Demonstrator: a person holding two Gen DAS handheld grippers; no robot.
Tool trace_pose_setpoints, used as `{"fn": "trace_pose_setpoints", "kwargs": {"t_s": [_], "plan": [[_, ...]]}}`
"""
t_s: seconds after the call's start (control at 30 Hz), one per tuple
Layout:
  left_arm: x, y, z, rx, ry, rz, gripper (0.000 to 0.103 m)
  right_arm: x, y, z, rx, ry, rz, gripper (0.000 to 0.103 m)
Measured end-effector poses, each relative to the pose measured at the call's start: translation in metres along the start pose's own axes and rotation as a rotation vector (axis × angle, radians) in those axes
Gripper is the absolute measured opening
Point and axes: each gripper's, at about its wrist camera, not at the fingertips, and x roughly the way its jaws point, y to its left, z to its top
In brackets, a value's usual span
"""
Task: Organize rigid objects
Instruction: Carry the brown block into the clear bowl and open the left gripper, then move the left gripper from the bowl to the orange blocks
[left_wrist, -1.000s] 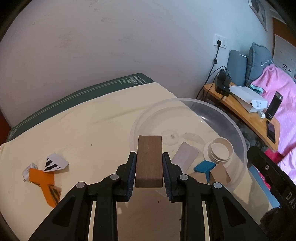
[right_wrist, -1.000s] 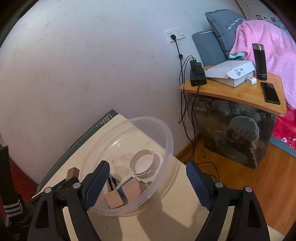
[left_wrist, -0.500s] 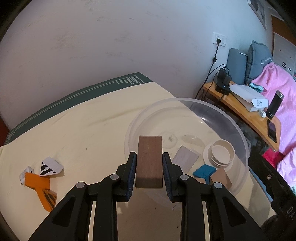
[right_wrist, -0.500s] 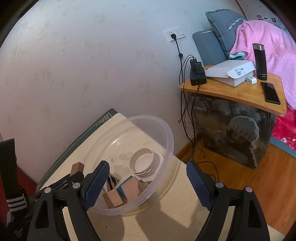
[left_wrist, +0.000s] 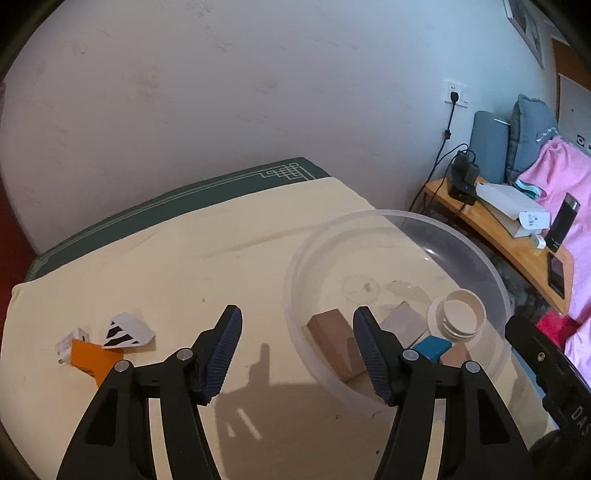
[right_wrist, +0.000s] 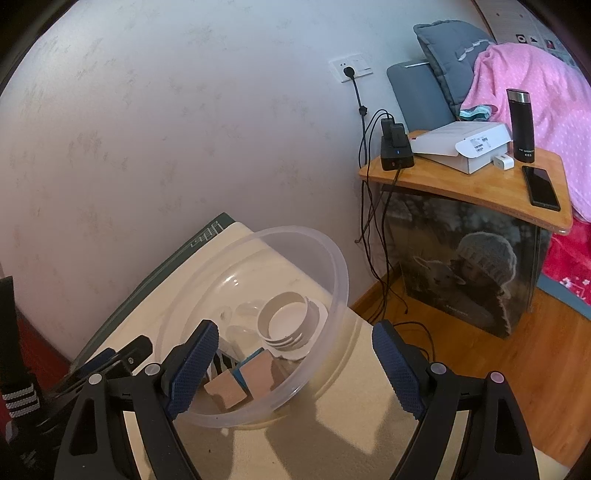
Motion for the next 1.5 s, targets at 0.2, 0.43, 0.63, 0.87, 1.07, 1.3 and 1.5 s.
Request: {"fn": "trace_pose_setpoints", "kwargs": {"t_s": [0.2,0.43,0.63,0.87,1.07,1.3,1.5], "plan": [[-0.003,0.006,-0.007,0.005,-0.001,0.031,0.064,0.001,0.003,-0.002,-0.012,0.001,-0.003,0.088],[-0.006,0.017,-0.013,-0.010,0.000,0.063,0.064,0.003,0.009,-0.005,-0.044,0.005,0.003,0.088],[-0.011,0.026,-0.021,-0.017,0.003,0.100,0.064,0.004,0.016,-0.009,-0.089,0.020,0.035,0.089],[-0.015,0.041,-0.029,-0.043,0.011,0.134,0.064,0.005,0.024,-0.015,-0.134,0.020,0.046,0.089],[-0.017,0.054,-0.037,-0.063,0.016,0.164,0.064,0.005,0.030,-0.020,-0.168,0.016,0.044,0.089],[-0.019,0.071,-0.044,-0.096,0.022,0.182,0.064,0.008,0.036,-0.024,-0.201,0.016,0.027,0.090],[-0.019,0.084,-0.048,-0.125,0.025,0.191,0.064,0.008,0.040,-0.027,-0.222,0.009,0.014,0.090]]}}
